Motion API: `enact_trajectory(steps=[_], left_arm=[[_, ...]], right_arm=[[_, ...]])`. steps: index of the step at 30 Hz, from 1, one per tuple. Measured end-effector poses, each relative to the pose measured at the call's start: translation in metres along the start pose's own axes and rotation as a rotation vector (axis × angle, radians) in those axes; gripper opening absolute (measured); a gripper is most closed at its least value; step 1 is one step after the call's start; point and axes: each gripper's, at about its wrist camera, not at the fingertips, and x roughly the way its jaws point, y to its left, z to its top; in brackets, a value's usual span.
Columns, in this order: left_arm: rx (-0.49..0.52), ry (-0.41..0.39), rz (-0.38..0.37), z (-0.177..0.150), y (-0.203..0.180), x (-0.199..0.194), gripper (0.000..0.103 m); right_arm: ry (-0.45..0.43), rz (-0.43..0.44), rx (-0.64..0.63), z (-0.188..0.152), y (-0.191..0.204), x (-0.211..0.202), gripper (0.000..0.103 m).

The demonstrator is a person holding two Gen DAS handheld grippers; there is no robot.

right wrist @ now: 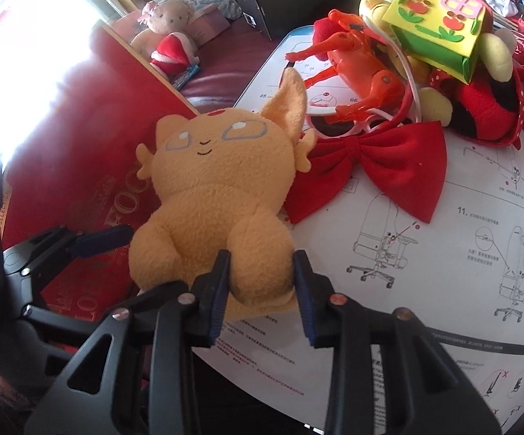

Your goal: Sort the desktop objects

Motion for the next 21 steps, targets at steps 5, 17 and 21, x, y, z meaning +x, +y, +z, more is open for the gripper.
enact_trajectory(steps=[5,17,21], left_arm=[[-0.031,-0.037,0.01,-0.006,0.012,-0.005,0.077],[0.013,-0.114,-0.009,-0.008,0.016,-0.018,0.074],[0.083,-0.09,0.019,-0.013,0.0,-0.008,0.074]], right_arm=[[0.011,0.005,-0.014,0.0,0.009,0.002,0.036],[0.03,0.0,-0.002,-0.001,0.011,0.006,0.038],[0.037,0.003,0.009,0.0,0.01,0.007,0.038]])
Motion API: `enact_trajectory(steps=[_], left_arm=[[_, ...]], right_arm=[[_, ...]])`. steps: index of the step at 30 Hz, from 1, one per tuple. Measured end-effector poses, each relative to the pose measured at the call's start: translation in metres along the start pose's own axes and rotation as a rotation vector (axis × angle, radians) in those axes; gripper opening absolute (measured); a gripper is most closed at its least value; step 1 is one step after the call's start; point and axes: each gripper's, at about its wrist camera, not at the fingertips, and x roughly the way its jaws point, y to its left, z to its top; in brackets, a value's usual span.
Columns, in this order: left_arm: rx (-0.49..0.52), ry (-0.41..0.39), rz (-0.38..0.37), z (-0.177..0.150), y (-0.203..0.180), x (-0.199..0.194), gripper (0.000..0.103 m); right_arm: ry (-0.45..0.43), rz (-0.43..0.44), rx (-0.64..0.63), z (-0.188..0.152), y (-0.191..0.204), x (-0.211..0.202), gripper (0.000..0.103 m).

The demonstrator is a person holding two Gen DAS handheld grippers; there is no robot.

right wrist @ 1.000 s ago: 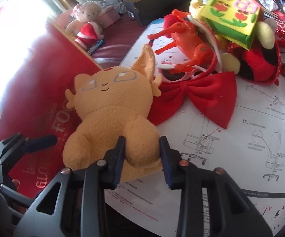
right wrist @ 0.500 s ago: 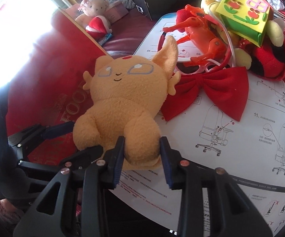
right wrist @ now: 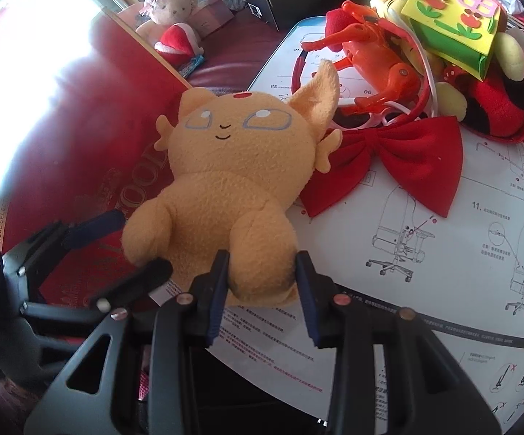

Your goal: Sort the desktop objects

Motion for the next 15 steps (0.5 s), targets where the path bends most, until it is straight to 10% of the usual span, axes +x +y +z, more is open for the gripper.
enact_trajectory(steps=[11,15], left_arm=[[-0.052,-0.07,0.03,0.015,0.021,-0.008,0.071],[-0.074,-0.007,-0.014,0.014,0.026,0.006,0.054]], right_arm=[[0.008,0.03,0.034,-0.002,-0.009,0.002,0.038],[0.016,0.04,0.0,-0.003,0.0,0.005,0.04]])
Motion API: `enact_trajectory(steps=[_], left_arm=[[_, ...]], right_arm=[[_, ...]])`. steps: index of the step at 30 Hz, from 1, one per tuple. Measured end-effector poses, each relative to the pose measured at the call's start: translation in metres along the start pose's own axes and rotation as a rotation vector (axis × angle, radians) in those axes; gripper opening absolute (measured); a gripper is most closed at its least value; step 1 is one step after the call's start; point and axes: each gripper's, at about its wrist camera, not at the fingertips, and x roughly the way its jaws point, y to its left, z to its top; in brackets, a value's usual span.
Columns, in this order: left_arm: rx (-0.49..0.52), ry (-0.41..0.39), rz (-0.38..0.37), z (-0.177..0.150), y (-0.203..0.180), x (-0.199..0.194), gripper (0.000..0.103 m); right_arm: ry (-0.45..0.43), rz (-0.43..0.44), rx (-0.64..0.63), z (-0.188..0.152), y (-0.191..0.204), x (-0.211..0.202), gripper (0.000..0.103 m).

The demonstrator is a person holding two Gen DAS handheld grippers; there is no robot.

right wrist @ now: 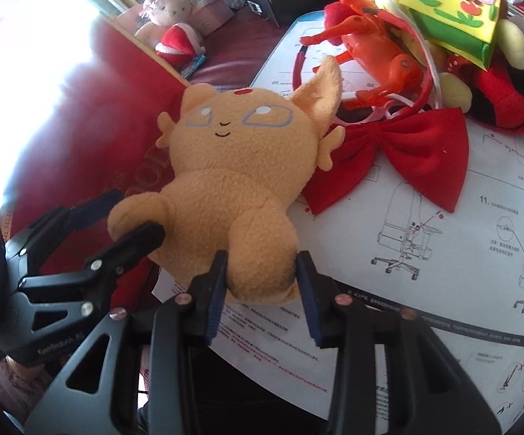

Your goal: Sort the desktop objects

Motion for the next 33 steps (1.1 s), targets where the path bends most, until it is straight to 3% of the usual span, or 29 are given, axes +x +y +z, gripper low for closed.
enact_trajectory(steps=[9,16,23,28,31,33], left_arm=[[-0.039,0.022,-0.018,0.003,0.006,0.008,0.054],[-0.061,0.04,-0.104,0.004,0.015,0.017,0.052],[-0.009,0.03,-0.04,0.008,0.004,0.015,0.052],[-0.001,0.034,-0.041,0.009,0.002,0.016,0.052],[0.001,0.036,-0.05,0.009,0.001,0.017,0.041],[0.001,0.037,-0.055,0.009,0.001,0.017,0.041]], right_arm=[[-0.03,-0.051,-0.07,-0.004,0.013,0.002,0.041],[-0.052,-0.048,-0.057,-0.006,0.009,0.004,0.041],[-0.085,-0.068,-0.053,0.002,0.01,-0.001,0.042],[-0.097,-0.096,-0.045,0.006,0.006,-0.002,0.054],[-0.096,-0.09,-0.038,0.005,0.003,-0.002,0.054],[-0.091,-0.088,-0.039,0.005,0.003,0.0,0.054]])
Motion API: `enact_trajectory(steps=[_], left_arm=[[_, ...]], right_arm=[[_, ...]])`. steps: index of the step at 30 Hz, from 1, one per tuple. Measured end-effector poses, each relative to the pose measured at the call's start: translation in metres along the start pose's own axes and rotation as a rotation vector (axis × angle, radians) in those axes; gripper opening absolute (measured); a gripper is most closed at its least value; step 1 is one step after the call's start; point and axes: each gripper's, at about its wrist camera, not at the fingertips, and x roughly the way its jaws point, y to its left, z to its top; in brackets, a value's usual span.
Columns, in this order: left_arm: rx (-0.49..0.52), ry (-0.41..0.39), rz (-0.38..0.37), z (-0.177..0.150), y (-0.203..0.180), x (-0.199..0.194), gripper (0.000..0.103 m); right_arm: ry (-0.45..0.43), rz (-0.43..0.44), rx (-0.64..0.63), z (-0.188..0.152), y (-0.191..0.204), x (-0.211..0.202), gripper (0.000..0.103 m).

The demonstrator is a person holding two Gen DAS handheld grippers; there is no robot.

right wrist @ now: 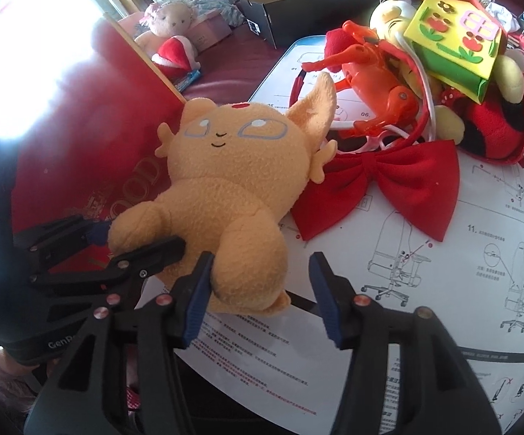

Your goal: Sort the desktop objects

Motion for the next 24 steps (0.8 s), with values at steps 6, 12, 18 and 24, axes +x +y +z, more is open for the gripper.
enact_trajectory(steps=[6,12,18,24], left_arm=[[0.007,0.007,0.014,0.001,-0.003,0.002,0.04],[0.02,0.001,0.039,0.0,-0.01,-0.003,0.034],[0.032,-0.012,0.03,-0.004,-0.018,-0.013,0.032],[0.043,-0.049,0.02,-0.006,-0.024,-0.029,0.031]], right_arm=[[0.022,0.004,-0.007,-0.001,0.004,0.007,0.039],[0.026,-0.01,-0.016,-0.003,0.009,0.002,0.034],[0.017,-0.016,-0.005,-0.006,0.01,-0.012,0.033],[-0.01,-0.026,-0.007,-0.009,0.013,-0.029,0.033]])
